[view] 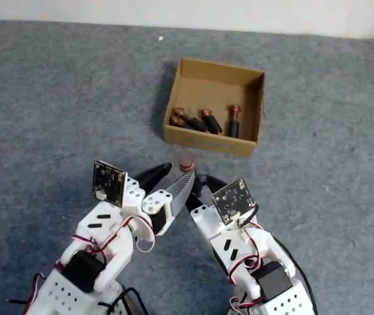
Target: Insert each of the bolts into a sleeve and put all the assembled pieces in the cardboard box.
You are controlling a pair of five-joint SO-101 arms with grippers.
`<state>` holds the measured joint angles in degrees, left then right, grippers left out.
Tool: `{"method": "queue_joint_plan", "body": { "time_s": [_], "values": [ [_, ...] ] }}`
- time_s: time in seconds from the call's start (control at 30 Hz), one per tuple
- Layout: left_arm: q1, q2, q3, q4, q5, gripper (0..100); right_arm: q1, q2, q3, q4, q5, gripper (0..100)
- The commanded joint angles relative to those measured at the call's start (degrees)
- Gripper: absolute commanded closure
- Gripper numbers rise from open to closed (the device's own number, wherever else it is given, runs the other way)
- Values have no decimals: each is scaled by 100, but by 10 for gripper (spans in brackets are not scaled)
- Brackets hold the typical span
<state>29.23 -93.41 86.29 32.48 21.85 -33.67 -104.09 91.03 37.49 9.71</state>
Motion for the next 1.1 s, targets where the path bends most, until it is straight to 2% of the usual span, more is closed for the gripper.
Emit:
{"method": "queue_joint_plan", "body": {
  "time_s": [0.0, 0.13, 0.37, 0.67, 0.73, 0.87, 0.97, 1.07],
  "values": [
    [127, -901, -303, 897, -62, 805, 84, -110, -101, -119, 334, 989],
    [101, -1156, -716, 1591, -62, 804, 84, -110, -92, -119, 413, 989],
    [57, -1068, -796, 1618, 62, 807, 84, -110, -92, -119, 413, 989],
    [-866, -1059, -752, 1609, 246, 809, 101, -110, -4, -119, 431, 989],
    [-1077, -1051, -708, 1609, 237, 838, 84, -110, 31, -119, 440, 989],
    [-1253, -1051, -198, 870, 211, 987, 84, -110, 40, -119, 440, 989],
    [-1288, -1059, 418, 123, 211, 976, 84, -110, 75, -119, 440, 989],
    [-1622, -1059, 910, -396, 211, 994, 84, -110, 145, -119, 440, 989]
  ]
}}
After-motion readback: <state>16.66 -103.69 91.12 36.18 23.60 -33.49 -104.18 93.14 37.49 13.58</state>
